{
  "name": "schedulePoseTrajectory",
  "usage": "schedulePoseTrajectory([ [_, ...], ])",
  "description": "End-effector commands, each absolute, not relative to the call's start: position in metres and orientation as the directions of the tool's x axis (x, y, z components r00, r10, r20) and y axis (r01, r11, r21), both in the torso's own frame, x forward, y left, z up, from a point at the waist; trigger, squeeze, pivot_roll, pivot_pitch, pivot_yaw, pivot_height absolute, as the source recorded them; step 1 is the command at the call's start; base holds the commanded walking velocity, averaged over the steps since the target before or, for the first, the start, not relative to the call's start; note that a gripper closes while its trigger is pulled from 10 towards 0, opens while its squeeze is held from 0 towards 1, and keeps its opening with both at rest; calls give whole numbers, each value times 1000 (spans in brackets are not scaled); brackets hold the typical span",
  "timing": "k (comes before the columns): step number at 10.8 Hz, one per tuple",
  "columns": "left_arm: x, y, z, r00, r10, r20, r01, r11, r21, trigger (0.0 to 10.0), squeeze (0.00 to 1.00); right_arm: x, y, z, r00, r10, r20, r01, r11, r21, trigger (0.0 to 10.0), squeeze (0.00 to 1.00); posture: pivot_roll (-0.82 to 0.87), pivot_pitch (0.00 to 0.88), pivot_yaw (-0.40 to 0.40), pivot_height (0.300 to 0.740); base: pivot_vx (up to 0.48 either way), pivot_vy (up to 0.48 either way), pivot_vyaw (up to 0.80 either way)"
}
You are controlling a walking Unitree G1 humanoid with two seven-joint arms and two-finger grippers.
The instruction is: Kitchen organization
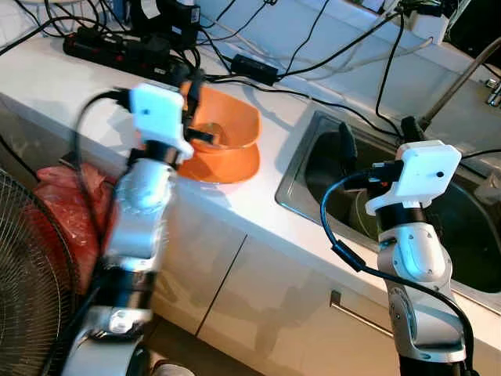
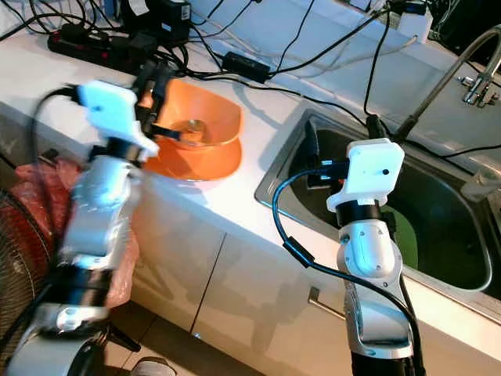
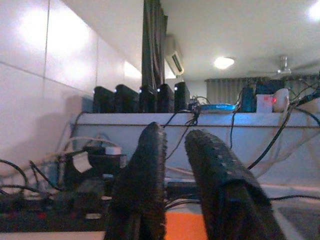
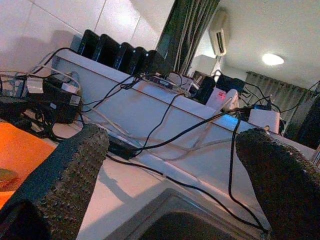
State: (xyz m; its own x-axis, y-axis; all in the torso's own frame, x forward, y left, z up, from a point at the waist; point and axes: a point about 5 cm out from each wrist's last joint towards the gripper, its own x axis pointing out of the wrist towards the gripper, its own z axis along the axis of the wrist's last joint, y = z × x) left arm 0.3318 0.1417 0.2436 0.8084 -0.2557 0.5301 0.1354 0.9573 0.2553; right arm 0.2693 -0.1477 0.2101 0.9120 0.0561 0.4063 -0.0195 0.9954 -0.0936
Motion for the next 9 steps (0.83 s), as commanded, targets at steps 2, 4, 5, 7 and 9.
schedulePoseTrajectory([
  [2,325,140,239,798,-308,517,155,936,318,10000,1000,273,-151,209,914,47,403,-11,996,-92,10000,0,360,0,-265,740,0,0,0],
  [4,316,138,237,782,-351,516,189,921,341,10000,1000,275,-149,207,916,57,397,-23,996,-90,10000,0,368,0,-270,740,0,0,0],
  [5,312,135,232,779,-377,501,220,913,343,10000,1000,275,-149,207,917,59,394,-25,996,-90,10000,0,365,3,-271,740,0,0,0],
  [7,308,134,227,777,-403,483,256,904,342,10000,1000,276,-150,205,918,62,391,-27,995,-94,10000,0,360,8,-271,740,0,0,0],
  [9,306,133,228,775,-410,481,265,901,342,10000,1000,277,-150,203,922,65,382,-30,995,-98,10000,0,360,9,-272,740,0,0,0],
])
